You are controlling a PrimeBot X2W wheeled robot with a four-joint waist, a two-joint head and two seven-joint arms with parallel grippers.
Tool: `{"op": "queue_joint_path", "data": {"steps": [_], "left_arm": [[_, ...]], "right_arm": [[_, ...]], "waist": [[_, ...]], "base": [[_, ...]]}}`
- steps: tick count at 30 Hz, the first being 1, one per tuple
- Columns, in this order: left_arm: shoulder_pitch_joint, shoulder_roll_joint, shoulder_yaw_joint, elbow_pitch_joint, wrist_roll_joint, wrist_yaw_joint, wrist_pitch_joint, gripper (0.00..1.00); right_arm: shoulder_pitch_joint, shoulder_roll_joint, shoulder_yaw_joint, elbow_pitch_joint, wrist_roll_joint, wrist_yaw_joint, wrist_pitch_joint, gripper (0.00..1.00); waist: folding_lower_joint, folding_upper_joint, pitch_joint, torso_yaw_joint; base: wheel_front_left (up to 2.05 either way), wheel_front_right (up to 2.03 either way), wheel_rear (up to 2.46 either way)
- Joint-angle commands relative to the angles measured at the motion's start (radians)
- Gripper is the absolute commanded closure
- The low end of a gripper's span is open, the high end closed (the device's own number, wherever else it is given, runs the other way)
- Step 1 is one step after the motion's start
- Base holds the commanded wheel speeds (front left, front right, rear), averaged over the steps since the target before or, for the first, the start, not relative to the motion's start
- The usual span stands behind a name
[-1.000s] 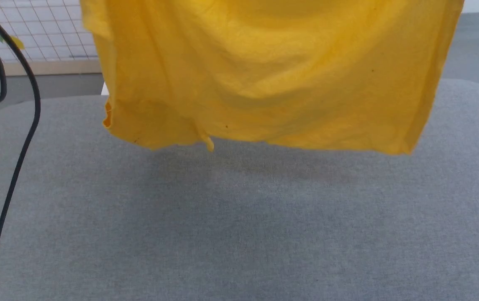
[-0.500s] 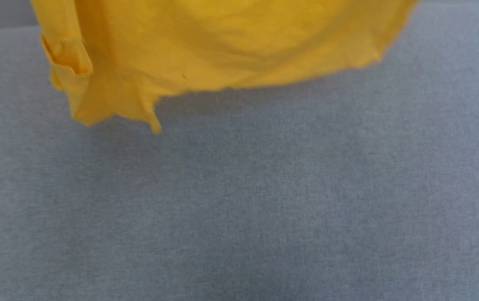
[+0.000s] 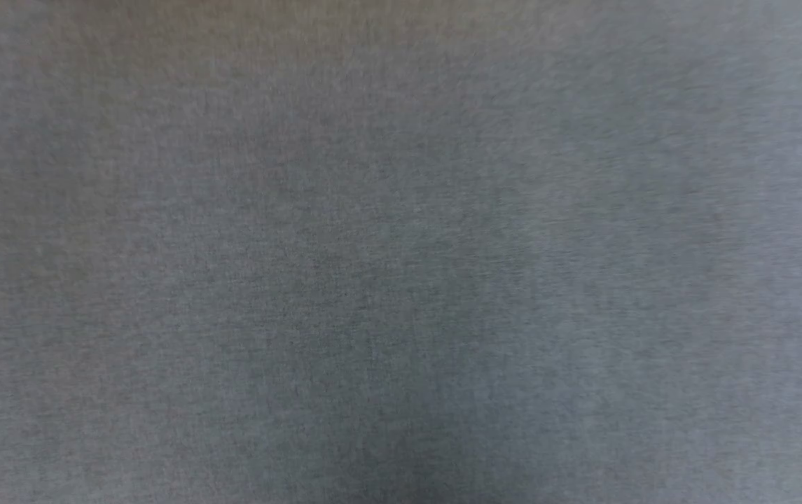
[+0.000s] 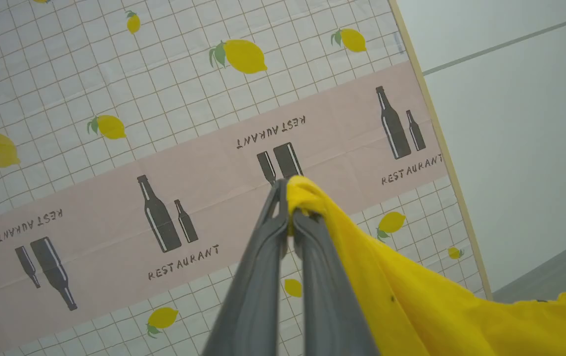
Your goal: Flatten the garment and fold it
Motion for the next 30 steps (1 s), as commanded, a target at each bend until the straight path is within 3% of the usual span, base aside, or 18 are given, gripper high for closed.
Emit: {"op": "queue_joint_path", "data": {"steps": [1,10,17,23,30], "left_arm": [[0.000,0.009,-0.009,0.004,-0.004,-0.010,-0.016,1.00],[0.175,0.065,-0.057,-0.082,-0.084,-0.030,-0.096,1.00],[0.510,0.132,-0.056,-0.330,-0.202,-0.023,-0.104,1.00],[0.874,0.203,-0.070,-0.602,-0.247,0.058,-0.096,1.00],[1.286,0.253,-0.135,-0.751,-0.247,0.199,-0.083,1.00]], "right_arm": [[-0.006,-0.007,0.009,0.011,-0.007,-0.001,-0.016,1.00],[0.098,-0.091,0.127,-0.011,0.094,-0.001,-0.080,1.00],[0.377,-0.200,0.170,-0.245,0.269,-0.001,-0.072,1.00],[0.749,-0.233,0.051,-0.527,0.339,-0.001,-0.010,1.00],[1.162,-0.133,-0.080,-0.743,0.345,-0.001,0.035,1.00]], "waist": [[-0.0002,0.0000,0.104,0.032],[-0.0002,0.0000,0.146,0.083],[-0.0002,0.0000,0.060,0.123],[-0.0002,0.0000,-0.040,0.137],[-0.0002,0.0000,-0.153,0.139]], "base": [[0.00,0.00,0.00],[0.00,0.00,0.00],[0.00,0.00,0.00],[0.00,0.00,0.00],[0.00,0.00,0.00]]}}
